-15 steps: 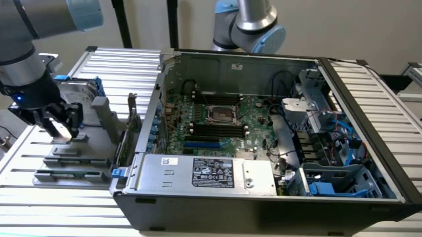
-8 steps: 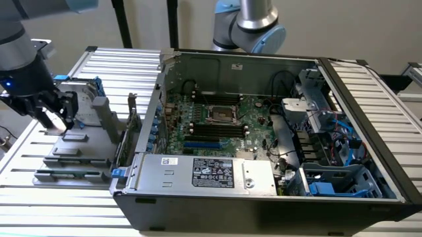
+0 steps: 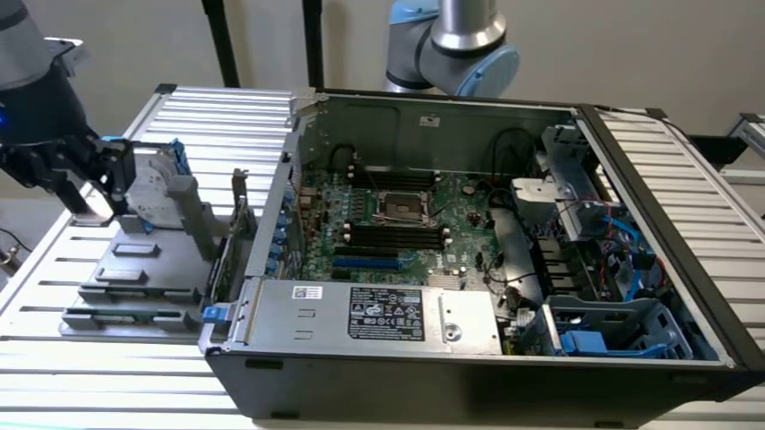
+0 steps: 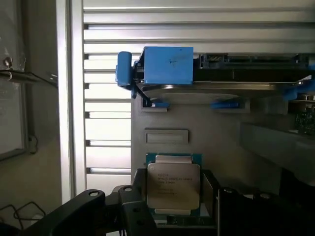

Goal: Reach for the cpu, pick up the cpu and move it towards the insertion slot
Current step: 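Pick up the cpu and move it towards the insertion slot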

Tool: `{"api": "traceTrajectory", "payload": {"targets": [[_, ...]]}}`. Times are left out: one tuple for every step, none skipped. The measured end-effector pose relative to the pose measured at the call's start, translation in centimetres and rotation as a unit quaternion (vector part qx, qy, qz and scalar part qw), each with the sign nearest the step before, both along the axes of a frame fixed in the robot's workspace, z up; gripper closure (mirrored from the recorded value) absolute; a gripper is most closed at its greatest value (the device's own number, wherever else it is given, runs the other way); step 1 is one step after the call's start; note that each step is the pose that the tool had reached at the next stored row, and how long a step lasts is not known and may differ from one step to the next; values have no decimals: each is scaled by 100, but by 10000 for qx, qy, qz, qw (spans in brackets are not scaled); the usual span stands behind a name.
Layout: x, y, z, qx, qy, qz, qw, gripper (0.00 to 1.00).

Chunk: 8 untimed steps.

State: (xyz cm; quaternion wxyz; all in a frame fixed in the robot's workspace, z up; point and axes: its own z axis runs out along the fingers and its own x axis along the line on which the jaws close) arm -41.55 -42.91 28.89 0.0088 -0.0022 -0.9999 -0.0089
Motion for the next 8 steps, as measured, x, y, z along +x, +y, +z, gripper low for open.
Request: {"api": "traceTrajectory", "payload": {"targets": [[22,-1,45,0,-1,0,10000,45],[51,-2,89,0,0,1,10000,45],[90,-4,134,6,-2,2,10000,45],[130,-7,173,13,-1,2,10000,45],[170,-10,213,20,0,2,10000,45],[211,-14,252,29,0,3,10000,45],[252,-17,292,38,-1,4,10000,45],[297,-21,334,47,0,5,10000,45]]}}
